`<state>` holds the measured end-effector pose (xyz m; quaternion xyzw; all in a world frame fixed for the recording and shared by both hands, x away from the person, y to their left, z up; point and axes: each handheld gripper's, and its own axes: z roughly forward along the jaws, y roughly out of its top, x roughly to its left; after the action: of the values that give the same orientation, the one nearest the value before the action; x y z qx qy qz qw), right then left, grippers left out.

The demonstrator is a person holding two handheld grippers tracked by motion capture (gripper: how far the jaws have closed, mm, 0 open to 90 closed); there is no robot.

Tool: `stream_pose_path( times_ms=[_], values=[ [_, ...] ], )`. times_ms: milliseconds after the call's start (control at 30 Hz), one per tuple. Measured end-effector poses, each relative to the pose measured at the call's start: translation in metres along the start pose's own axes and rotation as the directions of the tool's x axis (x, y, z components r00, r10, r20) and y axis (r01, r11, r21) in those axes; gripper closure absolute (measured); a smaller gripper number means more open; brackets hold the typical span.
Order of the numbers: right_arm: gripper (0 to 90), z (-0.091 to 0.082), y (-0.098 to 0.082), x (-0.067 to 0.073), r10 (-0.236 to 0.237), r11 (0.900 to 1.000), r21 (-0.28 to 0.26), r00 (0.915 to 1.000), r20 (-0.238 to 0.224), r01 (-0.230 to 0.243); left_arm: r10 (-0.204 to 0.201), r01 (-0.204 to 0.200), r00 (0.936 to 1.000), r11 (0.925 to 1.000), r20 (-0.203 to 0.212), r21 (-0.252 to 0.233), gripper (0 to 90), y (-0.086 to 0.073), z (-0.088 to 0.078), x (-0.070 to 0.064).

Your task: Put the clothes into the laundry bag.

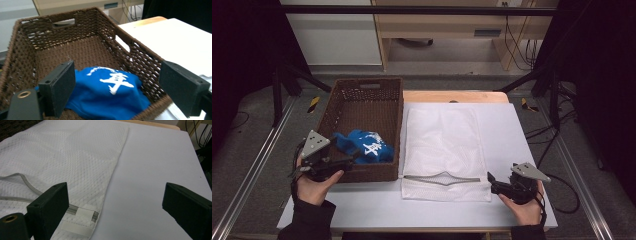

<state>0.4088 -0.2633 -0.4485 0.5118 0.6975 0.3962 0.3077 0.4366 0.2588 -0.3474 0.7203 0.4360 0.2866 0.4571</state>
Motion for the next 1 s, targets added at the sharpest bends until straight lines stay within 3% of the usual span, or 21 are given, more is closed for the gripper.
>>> stream_pose_path(
  times_ms=[533,767,1000],
  values=[
    [7.1,0.003,-0.002,-0.001,-0.003,1.0,0.011,1.0,-0.001,0.003,0.007,-0.005,0.999,0.9989,-0.045,0.047,13.7,0.025,0.039,0.019],
    [7.0,0.004,-0.002,0.0,-0.004,1.0,0.015,1.0,-0.002,0.004,0.034,-0.026,0.9961,0.9949,-0.081,0.098,12.2,0.032,0.063,0.027],
    [7.0,0.004,-0.002,-0.001,0.003,1.0,0.019,1.0,-0.003,-0.003,0.034,-0.027,0.9968,0.9953,-0.073,0.093,10.8,0.033,0.081,0.036]
  ],
)
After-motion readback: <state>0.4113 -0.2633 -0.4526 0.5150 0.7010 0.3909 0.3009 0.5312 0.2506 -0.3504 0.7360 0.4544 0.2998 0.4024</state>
